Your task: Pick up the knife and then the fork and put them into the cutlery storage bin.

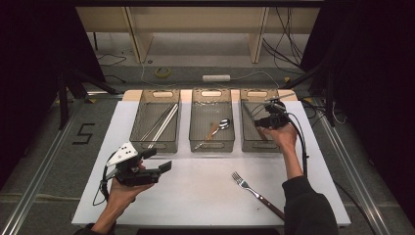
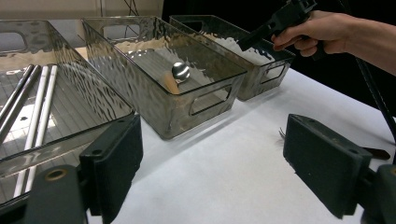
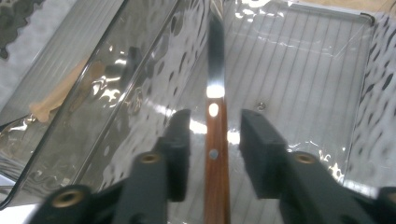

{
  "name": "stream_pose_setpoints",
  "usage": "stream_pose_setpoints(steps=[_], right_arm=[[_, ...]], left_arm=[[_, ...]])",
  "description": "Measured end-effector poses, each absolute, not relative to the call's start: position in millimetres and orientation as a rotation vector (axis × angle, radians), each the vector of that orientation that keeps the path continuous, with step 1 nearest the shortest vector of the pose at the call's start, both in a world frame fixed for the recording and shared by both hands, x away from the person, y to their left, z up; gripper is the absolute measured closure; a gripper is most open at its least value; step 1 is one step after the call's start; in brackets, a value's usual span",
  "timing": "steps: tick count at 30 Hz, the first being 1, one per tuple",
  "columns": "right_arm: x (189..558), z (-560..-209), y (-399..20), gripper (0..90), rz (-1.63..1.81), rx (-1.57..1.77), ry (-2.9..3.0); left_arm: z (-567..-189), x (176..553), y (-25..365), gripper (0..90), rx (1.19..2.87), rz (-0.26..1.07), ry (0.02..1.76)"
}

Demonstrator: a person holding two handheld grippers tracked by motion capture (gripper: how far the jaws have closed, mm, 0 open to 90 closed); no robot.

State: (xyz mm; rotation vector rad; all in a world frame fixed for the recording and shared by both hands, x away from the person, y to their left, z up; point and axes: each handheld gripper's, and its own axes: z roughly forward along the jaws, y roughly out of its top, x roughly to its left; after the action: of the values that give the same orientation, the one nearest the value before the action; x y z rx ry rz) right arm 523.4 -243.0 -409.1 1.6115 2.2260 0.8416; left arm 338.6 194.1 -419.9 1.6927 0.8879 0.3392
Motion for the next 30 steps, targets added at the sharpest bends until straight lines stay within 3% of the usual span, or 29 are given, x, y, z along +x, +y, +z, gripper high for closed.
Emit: stream_pose_setpoints(steps=[7,17,30], right_arm=[[507.2,-392.1,-245.7,49.2,0.911,1.524,2.264],[445.7,-388.1,-238.4,35.6,0.962,1.252,2.433],[392.3,-399.2,-225.4,33.5,0.881,1.088,2.643]], left_arm=[[-419.8,338.5,194.2,19.3,1.689,0.337,0.892],[-419.9,339.2,194.4,19.3,1.688,0.332,0.896],[-419.4,338.4,194.7,19.3,1.689,0.338,0.891]])
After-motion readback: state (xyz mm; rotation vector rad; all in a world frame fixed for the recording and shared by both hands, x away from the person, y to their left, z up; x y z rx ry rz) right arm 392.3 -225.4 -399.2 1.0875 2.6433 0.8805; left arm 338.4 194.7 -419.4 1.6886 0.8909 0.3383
